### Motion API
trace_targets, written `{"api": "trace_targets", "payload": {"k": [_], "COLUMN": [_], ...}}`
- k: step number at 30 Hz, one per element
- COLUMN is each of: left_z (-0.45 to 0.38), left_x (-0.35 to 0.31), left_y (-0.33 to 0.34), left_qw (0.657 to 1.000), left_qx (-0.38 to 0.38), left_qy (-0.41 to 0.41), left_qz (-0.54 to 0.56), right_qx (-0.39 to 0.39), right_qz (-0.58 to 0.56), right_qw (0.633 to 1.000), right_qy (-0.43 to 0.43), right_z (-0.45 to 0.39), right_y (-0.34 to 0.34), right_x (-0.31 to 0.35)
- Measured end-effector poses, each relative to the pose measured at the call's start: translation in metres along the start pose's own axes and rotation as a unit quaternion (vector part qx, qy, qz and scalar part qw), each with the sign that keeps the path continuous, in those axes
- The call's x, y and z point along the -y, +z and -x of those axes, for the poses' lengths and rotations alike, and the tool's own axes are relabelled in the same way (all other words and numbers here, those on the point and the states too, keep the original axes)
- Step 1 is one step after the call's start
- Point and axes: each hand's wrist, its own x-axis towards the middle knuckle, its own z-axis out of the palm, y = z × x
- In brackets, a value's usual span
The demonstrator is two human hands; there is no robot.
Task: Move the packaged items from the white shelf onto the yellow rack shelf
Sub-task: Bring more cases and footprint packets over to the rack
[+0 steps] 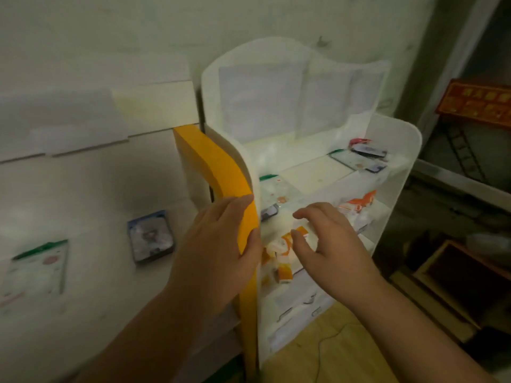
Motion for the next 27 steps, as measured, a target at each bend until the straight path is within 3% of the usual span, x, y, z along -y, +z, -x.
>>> {"api": "trace_targets", "payload": {"k": [5, 10, 13, 23, 27], "left_z": [-0.012, -0.019, -0.026, -0.084, -0.115], "left_x": [-0.074, -0.124, -0.142, -0.135, -0.112], "left_y": [0.057, 0.109, 0.132, 0.206, 0.236], "left_qw": [1.000, 0.993, 0.989, 0.968, 0.964], "left_qx": [0.022, 0.072, 0.104, 0.158, 0.147], "left_qy": [-0.012, -0.095, -0.104, -0.197, -0.221], "left_qz": [0.009, 0.023, 0.025, -0.005, 0.004], "right_qx": [0.048, 0.082, 0.097, 0.122, 0.146], "right_qz": [0.038, 0.043, 0.030, 0.032, 0.036], "right_qw": [0.998, 0.995, 0.993, 0.990, 0.988], "right_qy": [0.010, 0.036, 0.053, 0.059, 0.034], "right_z": [0.018, 0.035, 0.035, -0.015, -0.051], "right_y": [-0.048, -0.079, -0.084, -0.064, -0.054], "right_x": [-0.072, -0.132, -0.160, -0.233, -0.255]}}
